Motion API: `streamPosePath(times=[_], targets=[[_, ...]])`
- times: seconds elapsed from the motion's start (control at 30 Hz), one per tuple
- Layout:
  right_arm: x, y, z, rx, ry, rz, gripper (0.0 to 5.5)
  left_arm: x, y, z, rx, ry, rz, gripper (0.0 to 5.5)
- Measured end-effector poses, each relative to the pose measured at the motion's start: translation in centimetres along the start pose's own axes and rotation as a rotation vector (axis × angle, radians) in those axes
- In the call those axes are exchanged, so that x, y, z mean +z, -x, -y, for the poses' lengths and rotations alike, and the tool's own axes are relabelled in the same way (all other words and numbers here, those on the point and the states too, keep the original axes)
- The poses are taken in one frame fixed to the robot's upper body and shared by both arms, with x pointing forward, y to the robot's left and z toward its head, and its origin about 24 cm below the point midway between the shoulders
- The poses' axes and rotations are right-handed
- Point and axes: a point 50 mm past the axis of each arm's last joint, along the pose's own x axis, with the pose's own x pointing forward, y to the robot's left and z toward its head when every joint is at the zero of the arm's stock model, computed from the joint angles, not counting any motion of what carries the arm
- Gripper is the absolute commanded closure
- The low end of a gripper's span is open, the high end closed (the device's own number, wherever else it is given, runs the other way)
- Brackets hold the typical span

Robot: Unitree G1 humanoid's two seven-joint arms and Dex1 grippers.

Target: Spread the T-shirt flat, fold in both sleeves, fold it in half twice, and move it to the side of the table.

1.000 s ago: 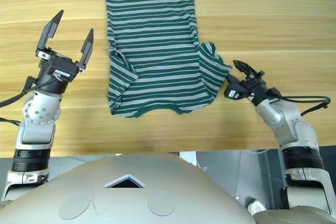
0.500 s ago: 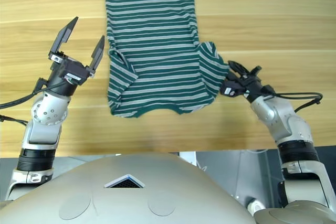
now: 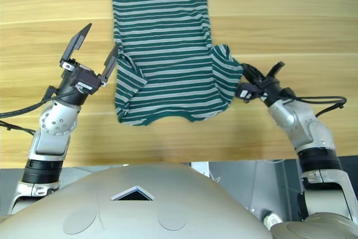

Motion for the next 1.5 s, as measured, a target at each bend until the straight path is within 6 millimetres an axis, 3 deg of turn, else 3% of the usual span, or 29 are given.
streamPosePath(times=[0.17, 0.27, 0.7, 0.83, 1.1, 1.5], targets=[[5.0, -0.7, 1.6, -0.152, -0.144, 0.232, 5.48, -0.2, 0.1, 0.2, -0.008, -0.003, -0.009, 2.42], [6.4, -0.7, 2.2, -0.179, -0.156, 0.284, 5.48, -0.3, 0.1, 0.3, -0.014, -0.008, -0.015, 2.42], [7.1, -0.7, 2.1, -0.147, -0.136, 0.279, 5.48, -0.5, 0.1, 0.5, -0.024, -0.007, -0.023, 2.42], [6.9, -1.2, 0.7, -0.074, -0.086, 0.262, 5.48, -0.6, 0.1, 0.7, -0.035, -0.018, -0.026, 2.42], [5.9, -2.5, 0.7, -0.052, -0.049, 0.240, 5.48, -0.5, 0.2, 0.8, -0.041, -0.021, -0.013, 2.42], [7.2, -3.0, -0.4, 0.055, -0.047, 0.321, 3.75, -0.7, 0.6, 0.8, -0.057, -0.032, -0.030, 2.42]])
